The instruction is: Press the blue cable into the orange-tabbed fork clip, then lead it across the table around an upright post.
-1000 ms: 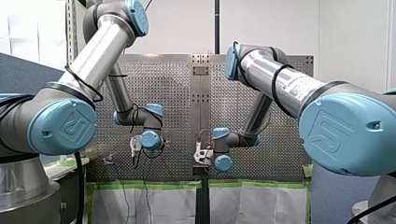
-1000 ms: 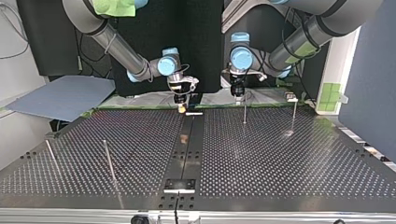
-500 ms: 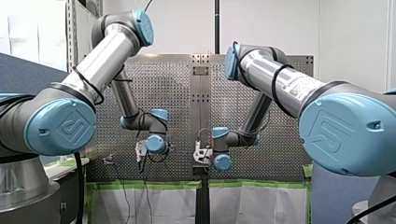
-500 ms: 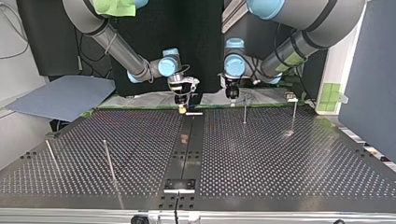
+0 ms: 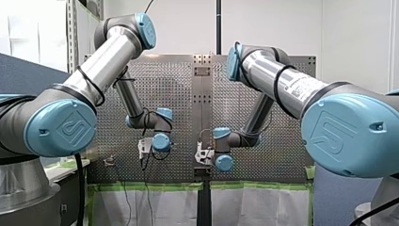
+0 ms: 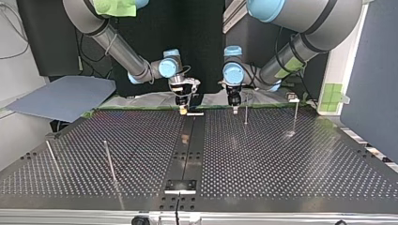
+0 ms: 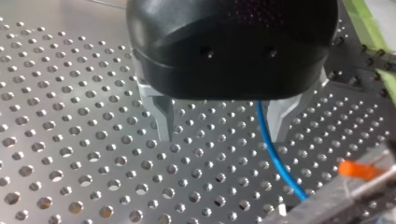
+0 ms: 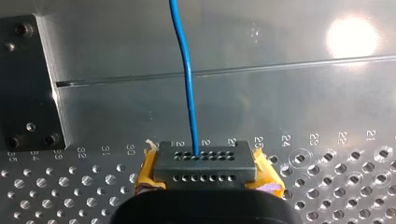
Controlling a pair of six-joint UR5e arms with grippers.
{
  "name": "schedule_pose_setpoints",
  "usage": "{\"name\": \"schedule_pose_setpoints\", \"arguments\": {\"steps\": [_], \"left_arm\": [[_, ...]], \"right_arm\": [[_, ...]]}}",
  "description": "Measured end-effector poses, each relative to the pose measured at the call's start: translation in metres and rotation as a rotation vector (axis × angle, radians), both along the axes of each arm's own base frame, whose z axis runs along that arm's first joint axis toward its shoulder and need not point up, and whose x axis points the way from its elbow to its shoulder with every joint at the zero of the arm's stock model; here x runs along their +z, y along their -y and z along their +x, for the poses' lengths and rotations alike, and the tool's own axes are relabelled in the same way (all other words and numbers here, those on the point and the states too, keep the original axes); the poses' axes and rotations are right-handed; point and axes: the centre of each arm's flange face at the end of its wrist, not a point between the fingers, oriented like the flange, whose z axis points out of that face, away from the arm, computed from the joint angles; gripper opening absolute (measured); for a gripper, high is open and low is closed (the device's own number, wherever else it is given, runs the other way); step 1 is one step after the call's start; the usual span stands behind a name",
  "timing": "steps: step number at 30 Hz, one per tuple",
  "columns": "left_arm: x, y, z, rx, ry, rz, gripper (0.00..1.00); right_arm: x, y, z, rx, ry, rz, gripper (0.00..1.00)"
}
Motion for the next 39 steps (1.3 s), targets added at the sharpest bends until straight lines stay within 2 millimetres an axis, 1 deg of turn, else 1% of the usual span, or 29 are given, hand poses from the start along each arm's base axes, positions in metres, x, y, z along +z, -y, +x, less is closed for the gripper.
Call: {"name": "schedule_pose_setpoints", "arguments": {"steps": [4, 6, 11, 14, 18, 26, 34, 35, 36, 37, 39], "left_arm": [[-0.001, 0.0, -0.002, -0.002, -0.013, 0.023, 1.0], [-0.005, 0.0, -0.003, -0.004, -0.023, 0.039, 1.0], [-0.025, 0.002, -0.006, -0.005, -0.055, 0.07, 1.0], [-0.032, 0.003, -0.005, -0.002, -0.055, 0.073, 1.0], [-0.03, 0.006, 0.002, 0.008, -0.041, 0.064, 1.0], [-0.017, 0.013, 0.02, 0.008, -0.007, 0.025, 1.0], [-0.015, 0.012, 0.022, 0.034, -0.008, 0.063, 1.0], [-0.015, 0.01, 0.022, 0.043, -0.011, 0.077, 0.82], [-0.015, 0.009, 0.022, 0.049, -0.014, 0.088, 0.82], [-0.015, 0.009, 0.021, 0.056, -0.016, 0.098, 0.64], [-0.015, 0.007, 0.02, 0.069, -0.021, 0.117, 0.64]], "right_arm": [[0.0, 0.001, 0.0, -0.001, 0.0, 0.0, 0.0], [0.0, 0.001, 0.0, -0.001, 0.0, -0.001, 0.0], [0.001, 0.0, 0.001, 0.001, 0.001, -0.001, 0.0], [0.0, -0.001, 0.001, 0.002, -0.002, 0.002, 0.0], [0.0, -0.001, 0.001, 0.003, -0.004, 0.006, 0.0], [-0.001, -0.002, 0.001, 0.003, -0.007, 0.009, 0.0], [-0.001, -0.002, 0.001, 0.002, -0.007, 0.009, 0.0], [-0.001, -0.002, 0.001, 0.002, -0.007, 0.009, 0.0], [-0.001, -0.002, 0.001, 0.002, -0.007, 0.009, 0.0], [0.0, -0.002, 0.001, 0.002, -0.007, 0.009, 0.0], [0.0, -0.002, 0.001, 0.002, -0.007, 0.009, 0.0]]}}
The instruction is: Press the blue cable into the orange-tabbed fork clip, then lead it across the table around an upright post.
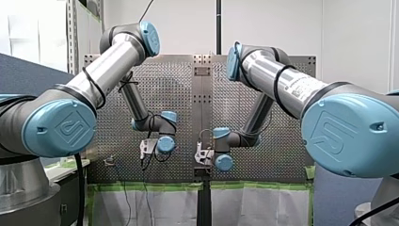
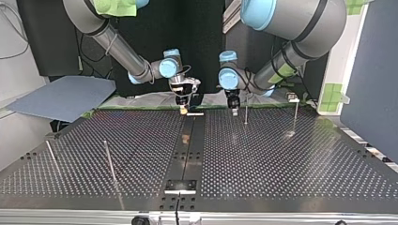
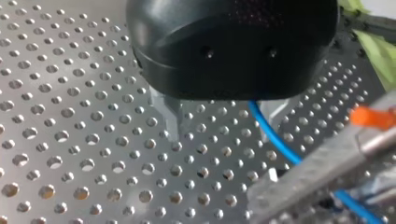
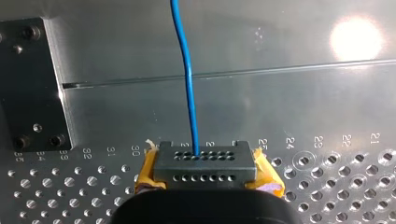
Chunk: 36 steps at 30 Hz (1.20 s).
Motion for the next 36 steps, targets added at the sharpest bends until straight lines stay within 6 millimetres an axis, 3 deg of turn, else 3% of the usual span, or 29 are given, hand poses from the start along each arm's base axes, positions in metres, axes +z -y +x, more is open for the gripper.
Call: {"name": "schedule_pose_setpoints", "arguments": {"steps": [3, 4, 27, 30, 36], "left_arm": [[0.0, -0.001, -0.001, 0.014, -0.004, 0.014, 0.64], [0.0, -0.001, -0.001, 0.016, -0.005, 0.016, 0.0], [0.003, 0.006, -0.009, 0.0, -0.036, 0.024, 0.0], [0.013, 0.007, -0.01, 0.001, -0.039, 0.018, 0.0], [0.044, 0.015, -0.012, -0.012, -0.019, 0.001, 0.0]], "right_arm": [[0.0, 0.0, 0.0, 0.0, 0.0, 0.0, 0.0], [0.0, 0.0, 0.0, 0.0, 0.0, 0.0, 0.0], [0.001, 0.001, -0.004, -0.005, -0.02, 0.013, 0.0], [0.012, 0.004, -0.004, -0.008, -0.024, 0.009, 0.0], [0.053, 0.006, 0.002, -0.005, -0.011, -0.012, 0.0]]}}
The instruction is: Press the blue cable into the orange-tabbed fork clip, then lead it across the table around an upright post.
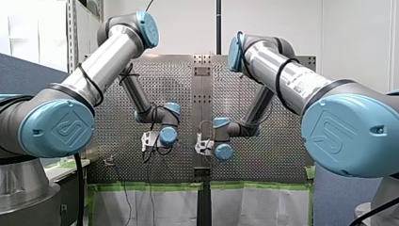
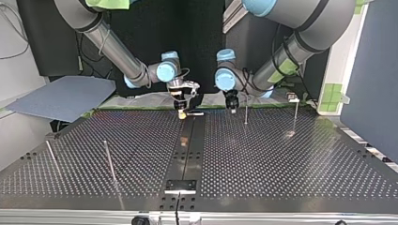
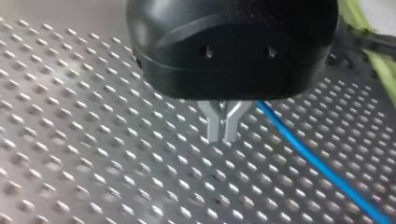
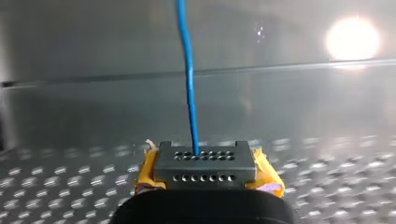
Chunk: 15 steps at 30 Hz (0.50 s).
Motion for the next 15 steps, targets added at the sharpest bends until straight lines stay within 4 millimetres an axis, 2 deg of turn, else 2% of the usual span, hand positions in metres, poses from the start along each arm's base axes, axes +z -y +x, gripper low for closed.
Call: {"name": "schedule_pose_setpoints", "arguments": {"steps": [9, 15], "left_arm": [[0.047, 0.034, -0.019, -0.042, 0.05, -0.055, 0.0], [0.081, 0.043, -0.028, -0.048, 0.08, -0.104, 0.0]], "right_arm": [[0.053, -0.003, 0.006, 0.008, 0.008, -0.012, 0.0], [0.09, -0.007, 0.011, 0.015, 0.02, -0.028, 0.0]]}}
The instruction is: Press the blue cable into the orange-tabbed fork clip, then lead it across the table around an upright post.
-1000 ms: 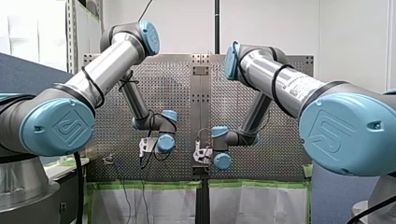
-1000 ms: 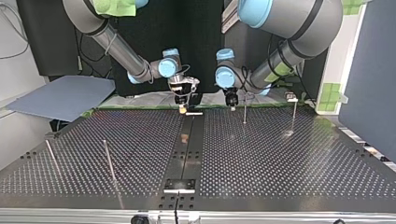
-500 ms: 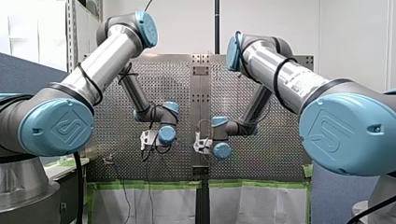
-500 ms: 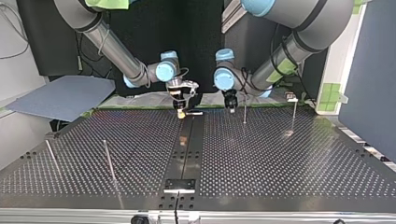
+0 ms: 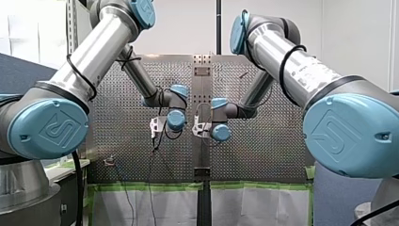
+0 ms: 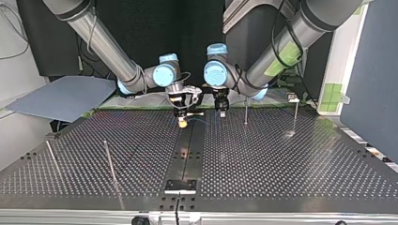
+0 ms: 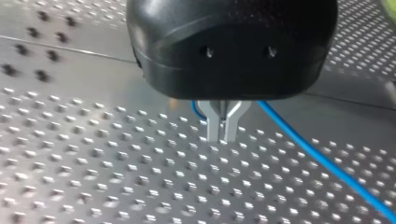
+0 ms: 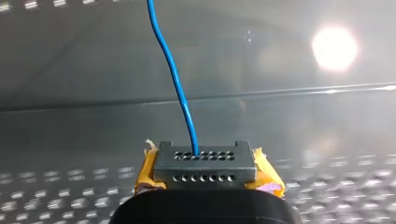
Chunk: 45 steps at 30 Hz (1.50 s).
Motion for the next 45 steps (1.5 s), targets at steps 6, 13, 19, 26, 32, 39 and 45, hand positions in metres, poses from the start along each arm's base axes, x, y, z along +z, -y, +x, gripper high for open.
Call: {"name": "schedule_pose_setpoints", "arguments": {"steps": [6, 13, 19, 26, 32, 39, 45], "left_arm": [[0.035, 0.0, -0.005, 0.017, 0.037, -0.022, 0.0], [0.069, -0.004, -0.008, 0.041, 0.08, -0.043, 0.0], [0.099, -0.006, -0.01, 0.045, 0.131, -0.077, 0.0], [0.119, -0.009, -0.01, 0.048, 0.165, -0.098, 0.0], [0.15, -0.012, -0.011, 0.041, 0.225, -0.131, 0.0], [0.184, -0.01, -0.007, 0.032, 0.256, -0.145, 0.0], [0.212, -0.01, -0.008, 0.032, 0.282, -0.151, 0.0]], "right_arm": [[0.043, -0.003, 0.002, -0.004, 0.022, -0.027, 0.0], [0.096, -0.007, 0.0, -0.022, 0.054, -0.064, 0.0], [0.141, -0.012, -0.004, -0.032, 0.078, -0.092, 0.0], [0.188, -0.02, -0.009, -0.036, 0.112, -0.129, 0.0], [0.217, -0.025, -0.013, -0.036, 0.131, -0.151, 0.0], [0.222, -0.027, -0.015, -0.036, 0.13, -0.149, 0.0], [0.237, -0.027, -0.02, -0.042, 0.14, -0.163, 0.0]]}}
